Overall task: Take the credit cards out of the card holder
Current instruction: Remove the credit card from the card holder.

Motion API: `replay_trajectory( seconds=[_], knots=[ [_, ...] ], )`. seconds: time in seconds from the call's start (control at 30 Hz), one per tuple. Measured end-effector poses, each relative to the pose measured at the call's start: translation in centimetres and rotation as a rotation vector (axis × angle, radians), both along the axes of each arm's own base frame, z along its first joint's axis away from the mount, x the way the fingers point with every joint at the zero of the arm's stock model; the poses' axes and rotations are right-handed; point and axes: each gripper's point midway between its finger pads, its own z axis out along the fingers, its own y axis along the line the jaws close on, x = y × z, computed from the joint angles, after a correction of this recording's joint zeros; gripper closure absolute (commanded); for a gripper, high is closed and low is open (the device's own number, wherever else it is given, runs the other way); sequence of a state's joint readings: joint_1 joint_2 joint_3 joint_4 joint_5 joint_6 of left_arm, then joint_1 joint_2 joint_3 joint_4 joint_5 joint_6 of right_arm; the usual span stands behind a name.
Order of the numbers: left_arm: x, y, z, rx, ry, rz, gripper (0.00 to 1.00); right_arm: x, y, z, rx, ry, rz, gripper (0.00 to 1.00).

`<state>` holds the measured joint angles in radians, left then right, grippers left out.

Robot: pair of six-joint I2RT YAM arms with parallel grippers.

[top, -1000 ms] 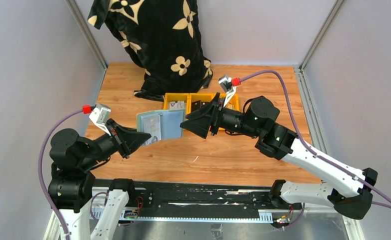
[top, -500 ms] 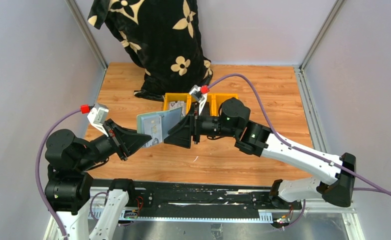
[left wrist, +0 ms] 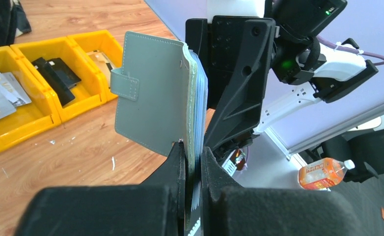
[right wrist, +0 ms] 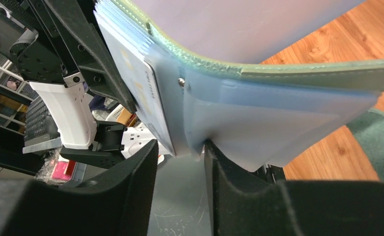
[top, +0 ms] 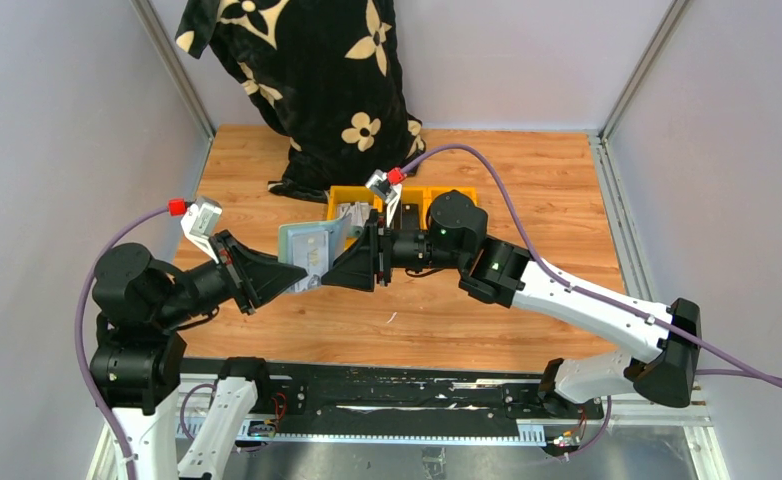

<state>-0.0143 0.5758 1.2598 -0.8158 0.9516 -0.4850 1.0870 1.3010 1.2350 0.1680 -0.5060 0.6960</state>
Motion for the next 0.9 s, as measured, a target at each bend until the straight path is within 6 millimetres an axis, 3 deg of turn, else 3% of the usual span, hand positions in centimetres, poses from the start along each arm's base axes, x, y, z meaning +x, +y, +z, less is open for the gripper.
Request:
replay_trajectory(
  seconds=[0.13, 0.57, 0.73, 0.83, 0.9],
  knots=[
    [-0.5, 0.0, 0.5, -0.004, -0.012, -0.003, 1.0, -0.1, 0.0, 0.3, 0.007, 0.001, 0.005, 0.66],
    [-1.1, 0.3, 1.0, 0.01, -0.024, 0.031, 1.0, -0.9, 0.1, 1.0, 0.026, 0.003, 0.03, 0.73],
    [-1.3, 0.2, 0.6, 0.015, -0.024, 0.018, 1.0, -1.2, 0.1, 1.0, 0.026, 0.005, 0.043, 0.69],
    [-1.3, 0.2, 0.4, 0.018, -0.022, 0.01, 1.0, -1.3, 0.1, 1.0, 0.025, 0.008, 0.047, 0.58],
    [-1.3, 0.2, 0.3, 0.023, -0.024, 0.006, 1.0, -1.5, 0.0, 1.1, 0.028, 0.011, 0.057, 0.56]
  ],
)
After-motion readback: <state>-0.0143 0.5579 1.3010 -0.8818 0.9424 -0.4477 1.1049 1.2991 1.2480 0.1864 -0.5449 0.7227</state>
